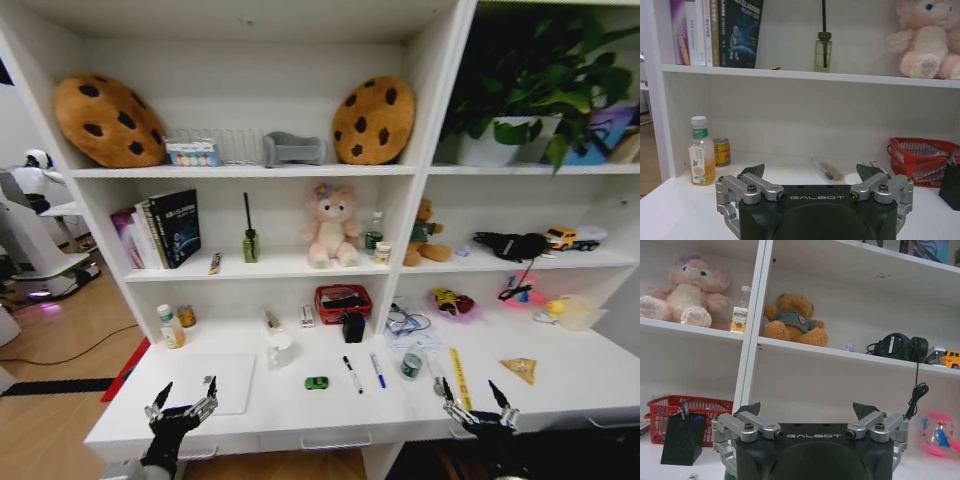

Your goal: Organize the objects on the table.

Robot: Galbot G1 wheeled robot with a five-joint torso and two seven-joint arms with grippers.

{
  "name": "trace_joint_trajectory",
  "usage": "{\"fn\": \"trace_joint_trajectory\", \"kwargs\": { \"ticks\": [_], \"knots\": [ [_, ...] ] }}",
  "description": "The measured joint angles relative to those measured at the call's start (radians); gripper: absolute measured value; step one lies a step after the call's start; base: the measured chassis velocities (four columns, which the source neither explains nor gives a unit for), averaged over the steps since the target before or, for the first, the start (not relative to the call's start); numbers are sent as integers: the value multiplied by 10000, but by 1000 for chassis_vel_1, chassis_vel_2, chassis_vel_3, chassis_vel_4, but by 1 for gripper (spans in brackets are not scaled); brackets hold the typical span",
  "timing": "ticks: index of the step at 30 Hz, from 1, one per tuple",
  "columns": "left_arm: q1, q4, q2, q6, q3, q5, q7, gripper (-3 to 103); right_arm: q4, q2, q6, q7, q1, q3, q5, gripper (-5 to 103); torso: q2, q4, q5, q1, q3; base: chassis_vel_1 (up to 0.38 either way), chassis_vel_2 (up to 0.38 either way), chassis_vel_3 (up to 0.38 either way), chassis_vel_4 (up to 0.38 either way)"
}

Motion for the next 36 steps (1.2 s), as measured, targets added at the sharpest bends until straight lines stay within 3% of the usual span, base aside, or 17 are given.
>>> {"fn": "trace_joint_trajectory", "kwargs": {
  "ticks": [4,5,6,9,13,15,20,21,24,26,27,29,30,32,36],
  "knots": [
    [3,15,-7,-3,34,26,9,100,-5,-314,-166,-777,239,-114,172,100,-1,1,-8,-1,1,-215,-268,265,206],
    [2,14,-14,-4,40,34,23,100,69,-448,-264,-1094,332,-191,192,100,-1,-9,-7,0,1,-118,-153,154,120],
    [3,13,-25,-5,41,36,22,100,180,-559,-373,-1309,459,-305,168,100,1,6,-1,-3,-1,-16,-153,71,30],
    [-5,12,-15,-8,36,29,23,100,329,-707,-644,-1555,674,-584,-16,100,-1,-10,-7,0,0,-1,-65,47,3],
    [-67,87,103,-9,60,-23,17,100,354,-870,-793,-1955,845,-783,-204,100,-2,-3,-8,2,1,1,66,-24,-51],
    [-131,212,217,-13,144,-40,8,100,402,-1359,-1019,-2462,947,-1065,-200,100,-2,-5,-12,2,1,85,100,-31,-42],
    [-150,331,120,-66,193,-22,15,100,438,-2861,-1722,-2705,1798,-2549,266,100,0,-1,-7,-1,0,21,23,-27,-17],
    [-150,331,120,-66,193,-22,15,100,438,-2861,-1722,-2705,1798,-2549,266,100,0,-1,-7,-1,0,0,0,0,0],
    [-158,343,105,-65,168,-22,15,100,298,-3475,-2110,-2854,2361,-3230,957,100,0,0,-4,-2,0,0,0,0,0],
    [-154,390,156,-70,17,-17,13,100,-166,-4235,-2380,-3131,3049,-3907,2035,100,0,-1,-5,-1,1,0,0,0,0],
    [-154,390,156,-70,17,-17,13,100,-166,-4235,-2380,-3131,3049,-3907,2035,100,0,-1,-5,-1,1,0,0,0,0],
    [-112,400,179,-78,-153,-1,8,100,-637,-4926,-2449,-4073,3596,-4277,2953,100,-1,-3,-7,0,1,0,0,0,0],
    [-112,400,179,-78,-153,-1,8,100,-637,-4926,-2449,-4073,3596,-4277,2953,100,-1,-3,-7,0,1,0,0,0,0],
    [-19,365,107,-78,-244,63,0,100,-1069,-5592,-2457,-5309,4177,-4659,3852,100,-1,-4,-8,0,1,0,0,0,0],
    [151,297,-95,-92,-269,294,6,100,-1678,-5965,-2355,-5765,5230,-5653,4203,100,0,-3,-9,-1,0,0,0,0,0]
  ]
}}
